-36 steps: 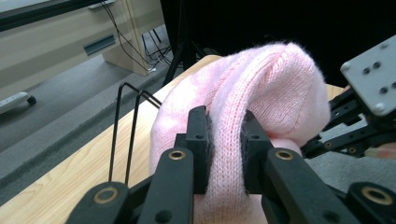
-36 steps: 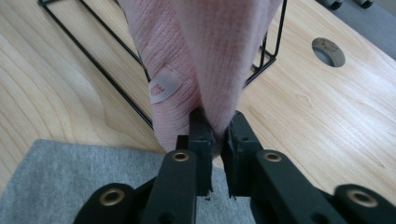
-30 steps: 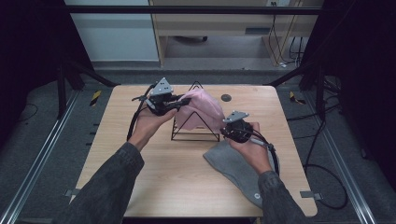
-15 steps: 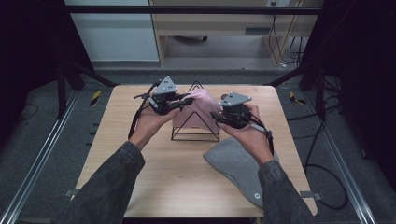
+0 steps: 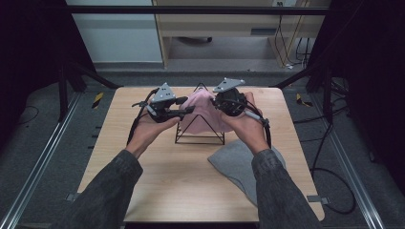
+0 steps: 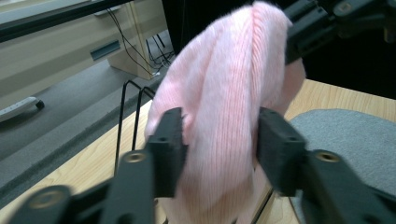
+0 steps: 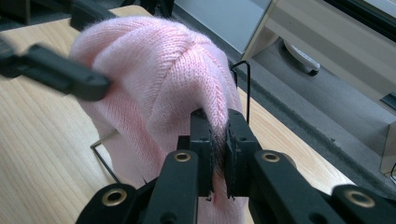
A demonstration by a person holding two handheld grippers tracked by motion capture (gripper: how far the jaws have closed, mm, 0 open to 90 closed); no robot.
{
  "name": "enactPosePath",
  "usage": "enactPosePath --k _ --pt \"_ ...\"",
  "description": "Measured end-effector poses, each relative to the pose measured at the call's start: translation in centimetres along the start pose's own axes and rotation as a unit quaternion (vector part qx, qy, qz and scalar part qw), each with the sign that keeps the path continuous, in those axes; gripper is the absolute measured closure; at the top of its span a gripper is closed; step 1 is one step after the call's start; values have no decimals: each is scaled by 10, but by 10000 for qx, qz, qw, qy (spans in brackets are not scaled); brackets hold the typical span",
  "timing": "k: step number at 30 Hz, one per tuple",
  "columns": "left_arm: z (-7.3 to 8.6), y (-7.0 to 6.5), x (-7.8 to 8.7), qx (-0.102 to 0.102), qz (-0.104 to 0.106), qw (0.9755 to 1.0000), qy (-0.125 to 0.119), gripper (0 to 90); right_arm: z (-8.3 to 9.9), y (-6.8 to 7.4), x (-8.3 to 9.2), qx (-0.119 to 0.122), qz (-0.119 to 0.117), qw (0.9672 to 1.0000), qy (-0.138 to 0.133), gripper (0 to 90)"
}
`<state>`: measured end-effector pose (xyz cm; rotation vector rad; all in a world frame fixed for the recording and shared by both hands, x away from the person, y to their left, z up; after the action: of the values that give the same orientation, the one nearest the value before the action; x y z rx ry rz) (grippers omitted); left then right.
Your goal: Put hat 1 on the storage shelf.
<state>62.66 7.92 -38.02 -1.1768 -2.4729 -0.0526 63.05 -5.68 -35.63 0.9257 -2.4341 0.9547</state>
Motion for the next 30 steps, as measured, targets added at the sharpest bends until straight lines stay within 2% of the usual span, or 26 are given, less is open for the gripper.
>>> enactPosePath --k 3,5,10,11,13,14,16,19,20,21,22,23,25,28,30 --pt "14 2 5 -10 -11 10000 10 398 0 -1 -1 -21 15 10000 5 837" --pt "22 5 8 58 -17 10000 -57 391 1 -2 -1 -37 13 10000 11 838" --pt "40 16 7 214 -114 9996 105 384 1 -3 -2 -50 7 10000 24 837" --pt "46 21 4 206 -200 9994 207 389 0 -3 -1 -34 16 10000 15 837" --pt "50 22 2 253 -193 9992 235 394 -1 -3 -1 -43 17 10000 10 837" --pt "57 24 -3 277 -227 9987 356 404 -1 -4 0 -38 20 10000 5 837" --pt "60 25 -5 294 -214 9985 407 412 0 -4 1 -38 24 10000 9 837" --pt "67 27 -10 305 -253 9978 527 499 -1 -5 1 -27 17 10000 -7 838" --pt "69 28 -11 309 -284 9974 584 549 -1 -4 2 -21 18 10000 -8 837" --pt "70 27 -12 329 -259 9973 602 645 -1 -4 2 -7 15 10000 -17 837" --pt "71 26 -13 308 -233 9972 639 645 -1 -4 2 -7 15 10000 -17 837" --pt "71 26 -14 247 -294 9971 650 708 -2 -4 2 -6 15 10000 -18 837" --pt "71 23 -16 295 -233 9971 665 823 -2 -3 3 10 19 10000 -18 837" --pt "72 21 -15 232 -251 9967 739 838 -3 -3 4 24 21 10000 -37 837" --pt "72 23 -11 195 -384 9963 745 843 -3 -3 7 30 34 10000 -59 837"
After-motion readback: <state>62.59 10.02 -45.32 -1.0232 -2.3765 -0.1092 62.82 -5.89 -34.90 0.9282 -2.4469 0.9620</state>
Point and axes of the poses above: each handheld gripper's, and its own axes: x roughly backward along the jaws, z roughly out of its underside, y roughly to its left, the point moved 9 cm from there along -x, roughly forward along the jaws, and after that the axes turned 15 degrees about x, right-handed, at the moved point
